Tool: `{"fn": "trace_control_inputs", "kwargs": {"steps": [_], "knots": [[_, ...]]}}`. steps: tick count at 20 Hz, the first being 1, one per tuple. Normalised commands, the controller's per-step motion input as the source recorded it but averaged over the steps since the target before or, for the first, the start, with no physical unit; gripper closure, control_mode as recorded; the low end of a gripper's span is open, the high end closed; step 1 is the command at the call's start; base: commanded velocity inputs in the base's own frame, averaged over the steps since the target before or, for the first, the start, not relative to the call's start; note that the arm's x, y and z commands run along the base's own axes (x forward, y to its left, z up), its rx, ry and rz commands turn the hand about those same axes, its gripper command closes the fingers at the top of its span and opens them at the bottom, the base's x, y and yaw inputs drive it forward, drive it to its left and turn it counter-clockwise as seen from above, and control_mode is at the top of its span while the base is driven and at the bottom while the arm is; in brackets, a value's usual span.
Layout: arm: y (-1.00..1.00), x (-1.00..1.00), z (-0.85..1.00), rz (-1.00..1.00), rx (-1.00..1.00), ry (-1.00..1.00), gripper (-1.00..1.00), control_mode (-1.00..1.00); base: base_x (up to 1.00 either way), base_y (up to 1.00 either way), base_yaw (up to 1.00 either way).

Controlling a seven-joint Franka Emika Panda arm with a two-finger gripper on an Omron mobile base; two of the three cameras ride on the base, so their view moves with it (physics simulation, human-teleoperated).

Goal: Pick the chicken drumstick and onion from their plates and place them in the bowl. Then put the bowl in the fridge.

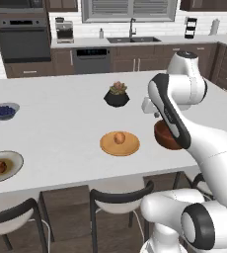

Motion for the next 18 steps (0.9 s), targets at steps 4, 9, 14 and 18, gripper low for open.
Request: {"fn": "trace_control_inputs", "kwargs": {"steps": [4, 9, 14, 18], "knots": [[0.00, 0.00, 0.00, 0.00, 0.00, 0.00, -1.00, 1.00, 0.00, 0.00, 0.00], [0.00, 0.00, 0.00, 0.00, 0.00, 0.00, -1.00, 1.00, -0.20, 0.39, -0.01], [0.00, 0.00, 0.00, 0.00, 0.00, 0.00, -1.00, 1.00, -0.25, 0.99, -0.02], [0.00, 0.00, 0.00, 0.00, 0.00, 0.00, -1.00, 1.00, -0.15, 1.00, 0.00]]}}
